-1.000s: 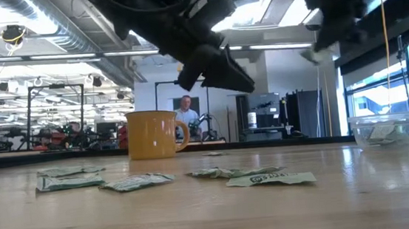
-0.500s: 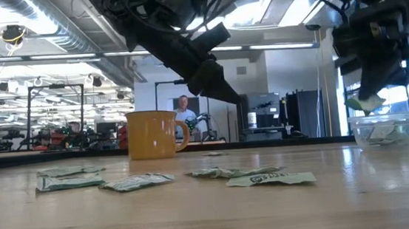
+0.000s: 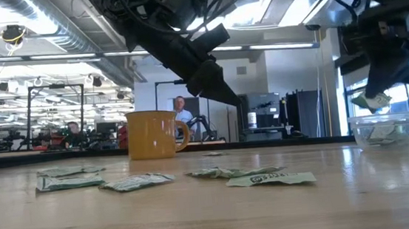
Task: Pick and place items into bin
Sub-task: Put the truvia packet into the transparent bin
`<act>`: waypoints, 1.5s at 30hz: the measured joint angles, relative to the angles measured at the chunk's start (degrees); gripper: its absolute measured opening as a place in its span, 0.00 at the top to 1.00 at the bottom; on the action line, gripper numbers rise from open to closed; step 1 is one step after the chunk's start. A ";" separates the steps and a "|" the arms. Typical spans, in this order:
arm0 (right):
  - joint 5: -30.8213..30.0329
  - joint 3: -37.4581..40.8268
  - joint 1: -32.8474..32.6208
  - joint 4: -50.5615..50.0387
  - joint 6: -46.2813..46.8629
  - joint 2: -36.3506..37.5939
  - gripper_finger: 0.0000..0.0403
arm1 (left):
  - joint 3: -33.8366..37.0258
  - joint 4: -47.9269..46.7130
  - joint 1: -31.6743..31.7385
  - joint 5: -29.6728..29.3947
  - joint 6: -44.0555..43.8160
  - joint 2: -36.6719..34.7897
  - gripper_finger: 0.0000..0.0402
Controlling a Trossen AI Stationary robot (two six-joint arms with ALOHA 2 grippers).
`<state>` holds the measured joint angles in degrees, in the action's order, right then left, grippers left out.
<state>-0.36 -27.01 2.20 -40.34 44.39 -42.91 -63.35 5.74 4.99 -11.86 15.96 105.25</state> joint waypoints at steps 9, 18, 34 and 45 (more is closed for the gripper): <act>-1.55 4.58 0.00 3.78 0.61 -0.43 0.99 | 0.00 -0.44 0.00 0.02 -1.23 0.00 0.72; -1.53 4.75 0.04 3.27 1.17 -0.44 0.92 | 0.00 -3.35 0.00 0.00 -3.29 0.02 0.72; -5.74 -2.31 0.04 1.80 -0.14 2.59 0.80 | -0.02 -4.22 0.14 -1.51 -3.48 0.32 0.72; -8.25 -5.11 0.04 1.85 -4.36 4.05 0.80 | -0.02 -6.35 6.35 -3.21 -7.34 1.25 0.72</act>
<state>-8.61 -32.12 2.24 -38.49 40.03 -38.86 -63.37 -0.61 11.35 -15.07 8.62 106.50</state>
